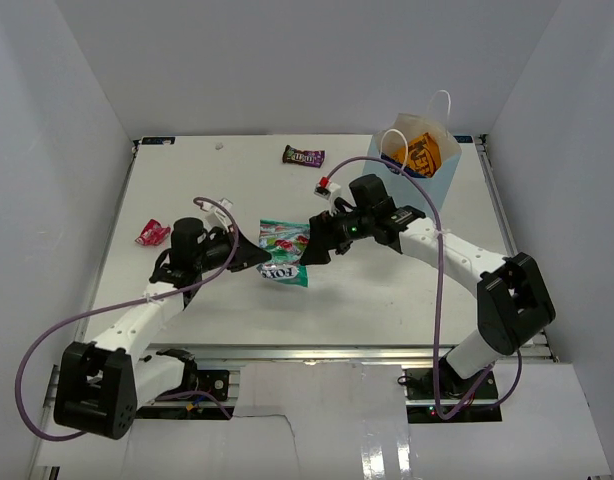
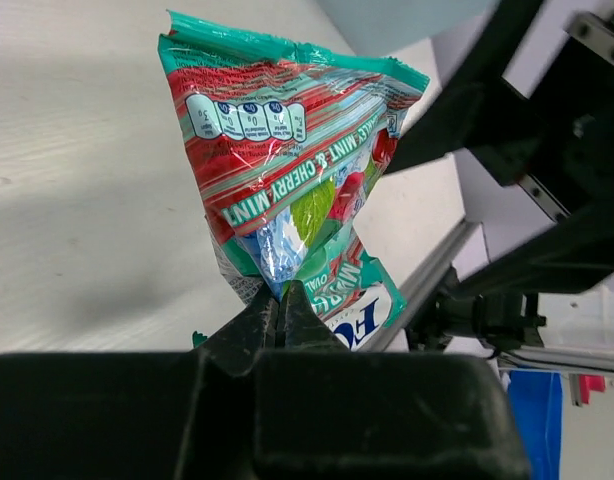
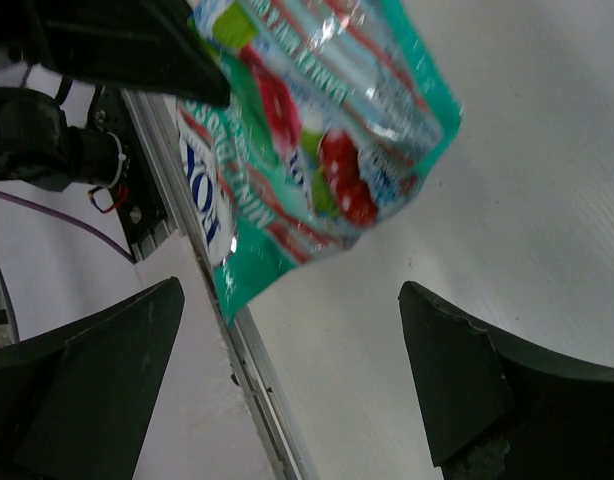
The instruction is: Place the snacks into the paper bag
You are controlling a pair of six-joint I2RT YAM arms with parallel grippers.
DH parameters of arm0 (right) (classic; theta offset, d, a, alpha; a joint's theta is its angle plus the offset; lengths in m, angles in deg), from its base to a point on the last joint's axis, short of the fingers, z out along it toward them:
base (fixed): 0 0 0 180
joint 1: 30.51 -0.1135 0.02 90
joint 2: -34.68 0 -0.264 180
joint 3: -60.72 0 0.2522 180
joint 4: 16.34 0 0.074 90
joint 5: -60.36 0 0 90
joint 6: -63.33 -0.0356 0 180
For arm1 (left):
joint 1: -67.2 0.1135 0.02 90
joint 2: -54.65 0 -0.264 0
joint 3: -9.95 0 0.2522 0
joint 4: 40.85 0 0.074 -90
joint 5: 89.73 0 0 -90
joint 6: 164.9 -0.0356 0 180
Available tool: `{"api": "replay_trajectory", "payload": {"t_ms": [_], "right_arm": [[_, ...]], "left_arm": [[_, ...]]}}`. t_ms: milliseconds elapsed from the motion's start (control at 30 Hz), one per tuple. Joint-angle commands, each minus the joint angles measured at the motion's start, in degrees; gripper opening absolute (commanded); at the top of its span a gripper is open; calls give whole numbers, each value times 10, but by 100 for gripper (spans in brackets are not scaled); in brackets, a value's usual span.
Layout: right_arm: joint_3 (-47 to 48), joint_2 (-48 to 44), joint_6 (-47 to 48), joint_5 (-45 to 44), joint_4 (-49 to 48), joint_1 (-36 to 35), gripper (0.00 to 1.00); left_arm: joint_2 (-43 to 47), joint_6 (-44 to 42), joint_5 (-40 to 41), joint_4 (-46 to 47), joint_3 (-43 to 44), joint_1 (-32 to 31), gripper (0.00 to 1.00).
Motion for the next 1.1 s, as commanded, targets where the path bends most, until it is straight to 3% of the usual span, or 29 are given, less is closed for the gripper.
{"api": "replay_trajectory", "payload": {"t_ms": [0,233,400,500,700,833,933,1067], "right_arm": [[10,-3,-89,-23,-97,-15,94],[1,8,-99,-32,-111,-26,93],[-15,7,-114,48,-165,-26,99],[-10,9,-96,82,-177,-28,90],[-4,4,-55,125,-168,-29,49],[5,-5,-23,144,-145,-29,27],[27,-18,39,166,-101,-29,11],[64,-43,120,178,-24,-27,8]], "left_arm": [[56,54,-11,50,-26,-25,0],[106,77,-21,50,-37,-38,0],[113,84,-41,50,-31,-48,0],[115,90,-52,50,-32,-53,0],[133,99,-52,50,-33,-59,1],[146,109,-46,50,-34,-60,15],[161,112,-30,39,-29,-60,38],[202,87,7,-15,-5,-60,60]]}}
